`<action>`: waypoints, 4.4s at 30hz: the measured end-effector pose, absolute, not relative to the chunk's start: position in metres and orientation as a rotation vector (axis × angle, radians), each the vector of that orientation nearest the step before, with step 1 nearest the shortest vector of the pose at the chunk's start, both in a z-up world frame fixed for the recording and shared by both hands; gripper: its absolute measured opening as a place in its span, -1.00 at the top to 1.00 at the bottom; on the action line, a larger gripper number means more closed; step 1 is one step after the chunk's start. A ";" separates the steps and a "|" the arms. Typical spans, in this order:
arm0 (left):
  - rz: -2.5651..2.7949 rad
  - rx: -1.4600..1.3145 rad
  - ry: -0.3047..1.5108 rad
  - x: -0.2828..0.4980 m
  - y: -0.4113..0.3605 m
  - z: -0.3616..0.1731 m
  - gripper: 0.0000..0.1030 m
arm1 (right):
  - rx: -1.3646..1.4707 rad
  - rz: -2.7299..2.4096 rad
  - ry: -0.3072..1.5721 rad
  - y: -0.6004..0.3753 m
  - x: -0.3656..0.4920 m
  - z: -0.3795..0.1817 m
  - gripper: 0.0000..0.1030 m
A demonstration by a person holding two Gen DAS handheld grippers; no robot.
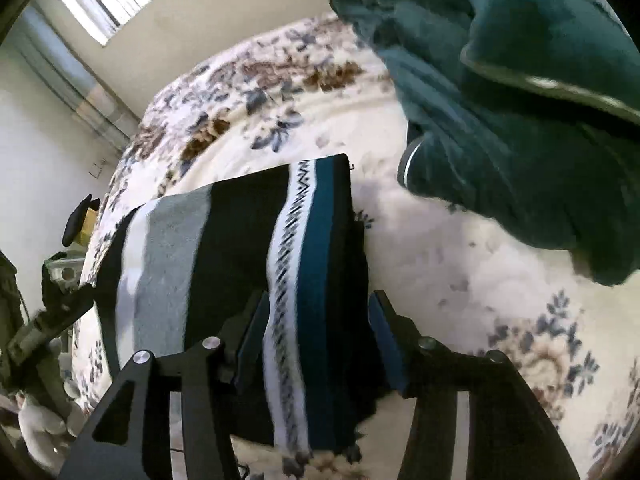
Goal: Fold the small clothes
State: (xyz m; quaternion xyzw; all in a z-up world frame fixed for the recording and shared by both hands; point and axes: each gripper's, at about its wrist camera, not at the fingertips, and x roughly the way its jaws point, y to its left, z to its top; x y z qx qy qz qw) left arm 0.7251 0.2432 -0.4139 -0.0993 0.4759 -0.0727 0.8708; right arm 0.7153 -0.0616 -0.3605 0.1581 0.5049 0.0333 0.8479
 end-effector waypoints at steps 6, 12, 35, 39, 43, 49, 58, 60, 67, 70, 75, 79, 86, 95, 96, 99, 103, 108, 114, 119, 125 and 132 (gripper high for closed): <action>-0.101 -0.140 1.075 0.705 0.231 -0.463 -0.88 | 0.238 0.128 1.148 -0.027 0.672 -0.391 -0.05; -0.074 -0.117 1.050 0.687 0.228 -0.443 -0.88 | 0.103 -0.016 1.190 -0.014 0.669 -0.418 -0.05; -0.023 -0.049 0.877 0.471 0.198 -0.190 -0.88 | 0.016 -0.190 0.872 0.003 0.426 -0.114 -1.00; -0.022 -0.054 0.831 0.429 0.195 -0.141 -0.88 | 0.008 -0.178 0.812 0.006 0.369 -0.050 -1.00; -0.025 -0.033 0.782 0.390 0.188 -0.103 -0.88 | 0.004 -0.165 0.749 0.008 0.317 0.002 -1.00; -0.019 -0.025 0.745 0.346 0.184 -0.073 -0.88 | -0.006 -0.148 0.695 0.008 0.255 0.056 -1.00; 0.019 -0.022 0.734 0.308 0.181 -0.051 -0.88 | -0.003 -0.118 0.679 0.002 0.203 0.087 -1.00; 0.022 -0.031 0.731 0.302 0.181 -0.048 -0.88 | -0.004 -0.116 0.678 -0.001 0.199 0.089 -1.00; 0.028 -0.032 0.701 0.288 0.177 -0.037 -1.00 | -0.004 -0.095 0.668 -0.005 0.189 0.102 -1.00; 0.034 -0.028 0.695 0.286 0.176 -0.035 -1.00 | 0.004 -0.092 0.670 -0.007 0.186 0.104 -1.00; 0.045 -0.024 0.694 0.286 0.175 -0.034 -1.00 | 0.001 -0.091 0.662 -0.008 0.184 0.106 -1.00; 0.049 -0.022 0.689 0.285 0.174 -0.032 -1.00 | 0.009 -0.086 0.661 -0.009 0.183 0.109 -1.00; 0.047 -0.019 0.696 0.285 0.172 -0.031 -1.00 | 0.011 -0.077 0.662 -0.016 0.185 0.110 -1.00; 0.051 -0.023 0.697 0.280 0.168 -0.029 -1.00 | 0.004 -0.065 0.665 -0.021 0.185 0.110 -1.00; 0.051 -0.023 0.697 0.279 0.168 -0.029 -1.00 | 0.003 -0.064 0.664 -0.021 0.186 0.111 -1.00; 0.053 -0.020 0.697 0.278 0.166 -0.028 -1.00 | 0.004 -0.061 0.664 -0.023 0.186 0.111 -1.00; 0.060 -0.014 0.694 0.274 0.164 -0.028 -1.00 | 0.003 -0.061 0.666 -0.023 0.186 0.111 -1.00; 0.062 -0.015 0.693 0.273 0.164 -0.027 -1.00 | -0.005 -0.063 0.668 -0.023 0.186 0.111 -1.00; 0.057 -0.013 0.694 0.275 0.165 -0.028 -1.00 | -0.005 -0.064 0.667 -0.023 0.186 0.112 -1.00; 0.059 -0.013 0.693 0.274 0.164 -0.027 -1.00 | -0.005 -0.063 0.665 -0.025 0.186 0.112 -1.00; 0.059 -0.013 0.691 0.275 0.163 -0.027 -1.00 | -0.005 -0.060 0.665 -0.024 0.187 0.112 -1.00; 0.058 -0.015 0.697 0.274 0.162 -0.025 -1.00 | -0.005 -0.062 0.664 -0.024 0.186 0.111 -1.00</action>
